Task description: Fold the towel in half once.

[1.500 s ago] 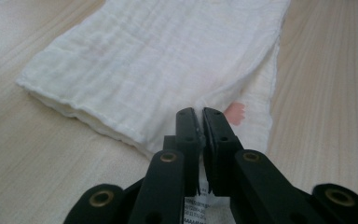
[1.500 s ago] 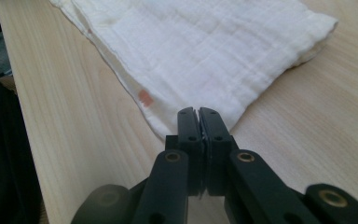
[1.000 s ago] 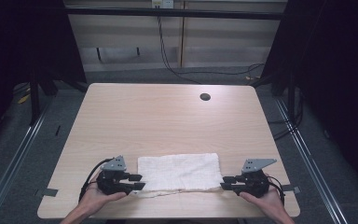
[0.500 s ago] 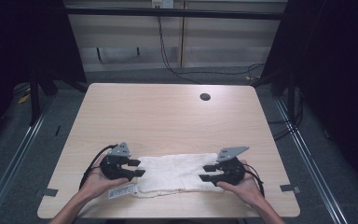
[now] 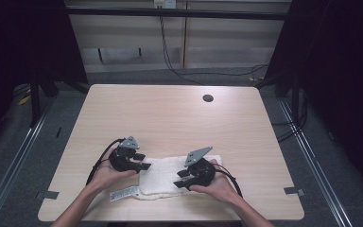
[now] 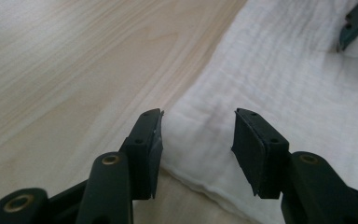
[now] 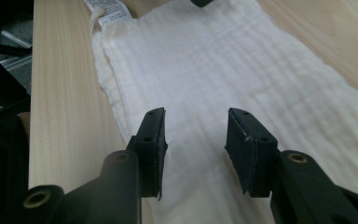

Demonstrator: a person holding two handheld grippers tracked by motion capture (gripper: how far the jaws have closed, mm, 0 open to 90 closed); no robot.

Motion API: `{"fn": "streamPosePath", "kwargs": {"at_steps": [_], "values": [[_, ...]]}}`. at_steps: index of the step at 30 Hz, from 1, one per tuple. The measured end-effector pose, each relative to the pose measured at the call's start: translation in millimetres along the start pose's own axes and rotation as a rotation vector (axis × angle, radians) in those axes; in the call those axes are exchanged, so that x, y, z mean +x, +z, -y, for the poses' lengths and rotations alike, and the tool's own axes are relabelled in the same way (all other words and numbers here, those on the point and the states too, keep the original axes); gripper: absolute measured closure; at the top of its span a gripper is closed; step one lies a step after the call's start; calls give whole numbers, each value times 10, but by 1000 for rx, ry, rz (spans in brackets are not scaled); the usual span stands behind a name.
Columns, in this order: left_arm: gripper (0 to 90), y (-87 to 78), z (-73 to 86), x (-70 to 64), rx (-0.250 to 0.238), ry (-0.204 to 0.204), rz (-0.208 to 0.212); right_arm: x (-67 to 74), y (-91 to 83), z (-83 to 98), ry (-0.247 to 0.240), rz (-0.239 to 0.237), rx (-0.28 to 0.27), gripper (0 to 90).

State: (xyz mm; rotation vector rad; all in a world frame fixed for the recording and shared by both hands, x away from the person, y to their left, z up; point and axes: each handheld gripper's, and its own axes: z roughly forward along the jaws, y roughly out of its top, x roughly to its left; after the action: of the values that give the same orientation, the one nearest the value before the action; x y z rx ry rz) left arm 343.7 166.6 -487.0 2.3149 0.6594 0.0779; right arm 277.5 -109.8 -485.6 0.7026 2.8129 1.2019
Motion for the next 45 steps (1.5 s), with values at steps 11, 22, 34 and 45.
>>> {"fn": "streamPosePath", "kwargs": {"at_steps": [11, 22, 34, 45], "values": [[542, 150, -9, -115, -29, 15, -10, 69, 86, 50, -35, 45, 46, 657], [593, 311, -136, -349, -27, 65, -31, 20, -155, 316, 28, 60, 18, 852], [555, 417, -267, -534, 2, 68, 79, 73, -427, 611, 82, 89, 5, 843], [475, 264, -269, -329, -67, -46, 34, 159, -406, 409, 87, 43, -58, 627]]}}
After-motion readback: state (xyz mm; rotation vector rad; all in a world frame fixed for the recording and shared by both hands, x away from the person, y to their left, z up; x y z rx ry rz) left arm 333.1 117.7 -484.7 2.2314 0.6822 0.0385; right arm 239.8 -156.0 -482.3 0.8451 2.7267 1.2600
